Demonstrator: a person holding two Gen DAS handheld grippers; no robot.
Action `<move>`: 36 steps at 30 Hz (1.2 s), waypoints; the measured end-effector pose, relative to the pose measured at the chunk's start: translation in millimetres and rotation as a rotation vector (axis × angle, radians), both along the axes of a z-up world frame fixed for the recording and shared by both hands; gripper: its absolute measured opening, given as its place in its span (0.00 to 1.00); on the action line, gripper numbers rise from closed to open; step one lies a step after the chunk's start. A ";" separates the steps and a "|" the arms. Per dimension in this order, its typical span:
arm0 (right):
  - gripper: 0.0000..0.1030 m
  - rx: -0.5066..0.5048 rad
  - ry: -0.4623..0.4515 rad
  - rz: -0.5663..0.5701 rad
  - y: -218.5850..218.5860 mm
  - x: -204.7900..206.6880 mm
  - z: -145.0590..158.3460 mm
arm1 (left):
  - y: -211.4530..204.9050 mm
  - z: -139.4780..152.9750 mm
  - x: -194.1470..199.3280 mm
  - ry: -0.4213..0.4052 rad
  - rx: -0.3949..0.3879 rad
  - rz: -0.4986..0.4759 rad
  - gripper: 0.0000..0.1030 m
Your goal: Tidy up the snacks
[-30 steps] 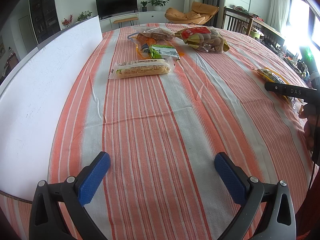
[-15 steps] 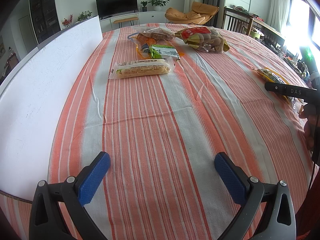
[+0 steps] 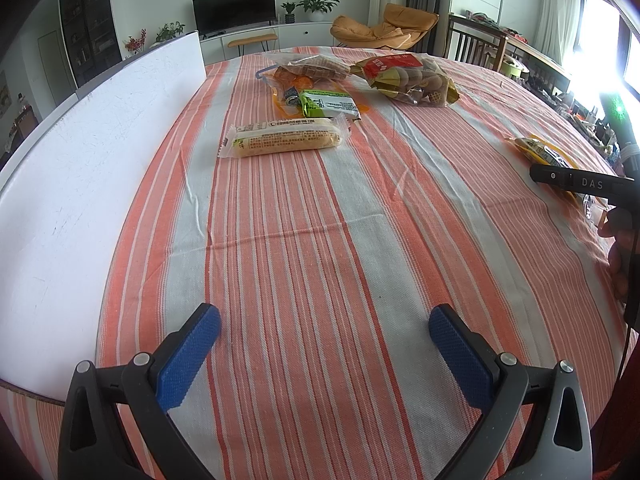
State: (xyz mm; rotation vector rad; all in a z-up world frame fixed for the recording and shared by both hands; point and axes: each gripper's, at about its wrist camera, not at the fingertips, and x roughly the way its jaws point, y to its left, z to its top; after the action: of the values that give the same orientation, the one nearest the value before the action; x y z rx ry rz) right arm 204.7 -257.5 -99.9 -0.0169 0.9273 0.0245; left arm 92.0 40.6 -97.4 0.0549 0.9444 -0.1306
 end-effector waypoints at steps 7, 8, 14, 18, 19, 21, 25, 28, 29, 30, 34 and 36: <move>0.98 0.000 0.000 0.000 -0.7 0.0 0.1 | -0.1 -0.1 -0.1 -0.001 0.000 0.000 1.00; 0.98 0.000 0.000 0.000 -0.1 -0.1 0.0 | -0.2 -0.1 0.0 -0.001 0.000 0.000 1.00; 0.98 0.001 0.000 0.000 -0.2 -0.1 0.0 | 0.0 0.0 -0.2 -0.001 0.001 0.001 1.00; 0.98 0.001 -0.001 0.000 -0.7 -0.1 0.1 | 0.0 0.0 -0.3 -0.002 0.001 0.001 1.00; 0.98 0.001 -0.001 0.000 0.0 -0.1 0.0 | -0.3 -0.1 -0.2 -0.002 0.001 0.001 1.00; 0.98 0.001 -0.001 0.000 -0.1 0.0 0.0 | 0.0 0.0 -0.3 -0.002 0.001 0.001 1.00; 0.98 0.001 -0.001 -0.001 -0.9 -0.1 0.1 | -0.3 1.2 4.3 0.028 0.004 -0.025 1.00; 0.98 0.001 -0.001 -0.001 -0.1 -0.2 0.0 | 15.4 16.9 25.9 0.085 -0.095 -0.066 1.00; 0.98 0.001 -0.001 -0.001 -0.4 -0.2 0.0 | 24.3 25.6 33.9 0.071 -0.129 -0.050 1.00; 0.98 0.001 -0.001 -0.001 -0.1 -0.2 0.0 | 31.9 35.2 42.8 0.057 -0.156 -0.031 1.00; 0.98 0.001 -0.001 -0.001 -0.2 -0.2 0.0 | 50.1 57.1 98.1 0.061 -0.225 -0.011 1.00; 0.98 0.001 -0.001 -0.001 -0.2 -0.2 0.0 | 49.6 51.2 130.0 0.082 -0.223 0.008 1.00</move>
State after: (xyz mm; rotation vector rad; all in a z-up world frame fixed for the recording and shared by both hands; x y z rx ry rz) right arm 204.5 -257.6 -99.9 -0.0152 0.9260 0.0243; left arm 221.9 90.2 -46.3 -0.1609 1.0062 -0.2308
